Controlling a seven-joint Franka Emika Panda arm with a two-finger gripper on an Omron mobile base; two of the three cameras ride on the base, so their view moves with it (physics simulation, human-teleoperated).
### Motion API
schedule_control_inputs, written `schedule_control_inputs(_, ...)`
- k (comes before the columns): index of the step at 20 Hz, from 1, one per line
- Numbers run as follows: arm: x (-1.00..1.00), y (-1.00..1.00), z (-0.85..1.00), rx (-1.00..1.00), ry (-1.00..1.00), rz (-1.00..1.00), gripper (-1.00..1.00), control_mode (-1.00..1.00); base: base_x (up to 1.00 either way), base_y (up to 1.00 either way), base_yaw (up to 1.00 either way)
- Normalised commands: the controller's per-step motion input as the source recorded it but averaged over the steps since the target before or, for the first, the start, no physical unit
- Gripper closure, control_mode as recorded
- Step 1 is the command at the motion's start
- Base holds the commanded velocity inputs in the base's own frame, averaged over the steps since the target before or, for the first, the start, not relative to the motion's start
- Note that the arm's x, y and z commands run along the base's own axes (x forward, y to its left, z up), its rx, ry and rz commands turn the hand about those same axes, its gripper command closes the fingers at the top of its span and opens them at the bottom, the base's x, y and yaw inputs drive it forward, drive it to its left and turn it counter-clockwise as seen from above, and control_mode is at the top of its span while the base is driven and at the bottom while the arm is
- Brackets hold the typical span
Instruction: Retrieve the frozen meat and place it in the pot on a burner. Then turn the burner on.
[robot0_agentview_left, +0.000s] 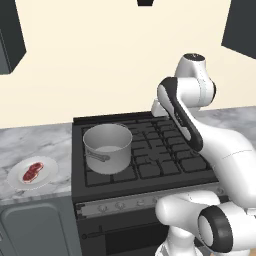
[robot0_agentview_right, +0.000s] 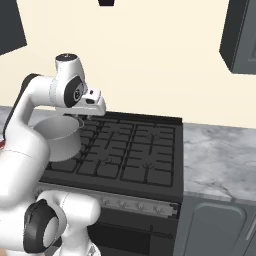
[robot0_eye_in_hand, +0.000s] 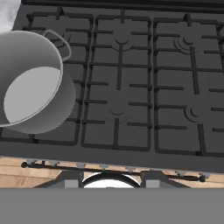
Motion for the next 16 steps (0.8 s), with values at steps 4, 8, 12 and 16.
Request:
schedule_control_inputs(4, 0.00, 0.11, 0.00, 0.00, 0.00, 0.00, -1.00, -1.00, 0.00, 0.00, 0.00)
schedule_control_inputs(8, 0.00, 0.08, 0.00, 0.00, 0.00, 0.00, -1.00, -1.00, 0.00, 0.00, 0.00)
schedule_control_inputs(12, 0.00, 0.21, 0.00, 0.00, 0.00, 0.00, -1.00, -1.00, 0.00, 0.00, 0.00)
schedule_control_inputs(16, 0.01, 0.48, 0.00, 0.00, 0.00, 0.00, -1.00, -1.00, 0.00, 0.00, 0.00)
